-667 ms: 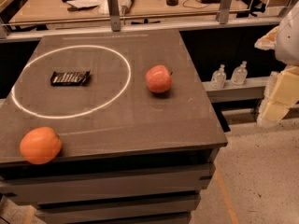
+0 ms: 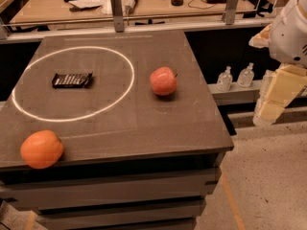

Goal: Pick orange

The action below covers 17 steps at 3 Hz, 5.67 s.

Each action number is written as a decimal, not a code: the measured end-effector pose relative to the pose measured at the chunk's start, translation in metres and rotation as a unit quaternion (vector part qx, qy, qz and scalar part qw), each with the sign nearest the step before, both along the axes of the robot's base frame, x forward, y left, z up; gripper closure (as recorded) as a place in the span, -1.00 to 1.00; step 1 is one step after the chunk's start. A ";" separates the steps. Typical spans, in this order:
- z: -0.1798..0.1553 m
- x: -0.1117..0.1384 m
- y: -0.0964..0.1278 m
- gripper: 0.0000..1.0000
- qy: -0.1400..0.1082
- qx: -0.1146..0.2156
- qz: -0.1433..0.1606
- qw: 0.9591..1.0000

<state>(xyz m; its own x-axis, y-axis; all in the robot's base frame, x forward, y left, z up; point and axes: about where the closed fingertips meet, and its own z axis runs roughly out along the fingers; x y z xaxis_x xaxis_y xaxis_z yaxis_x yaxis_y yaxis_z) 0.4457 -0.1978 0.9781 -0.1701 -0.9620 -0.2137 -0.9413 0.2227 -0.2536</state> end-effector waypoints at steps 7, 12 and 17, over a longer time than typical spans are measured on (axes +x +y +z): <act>-0.061 -0.024 0.364 -1.00 0.072 0.160 0.389 0.904; -0.119 -0.047 0.419 -0.71 0.091 0.113 0.441 0.886; -0.079 0.009 0.381 1.00 0.167 0.219 0.418 0.865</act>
Offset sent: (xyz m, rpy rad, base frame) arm 0.0220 0.2510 0.0094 0.1320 -0.0434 0.5475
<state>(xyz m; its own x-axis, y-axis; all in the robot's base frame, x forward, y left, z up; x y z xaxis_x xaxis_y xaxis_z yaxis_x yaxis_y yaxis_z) 0.4552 0.1832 0.8989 0.4238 -0.6175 -0.6626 -0.8241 -0.5664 0.0007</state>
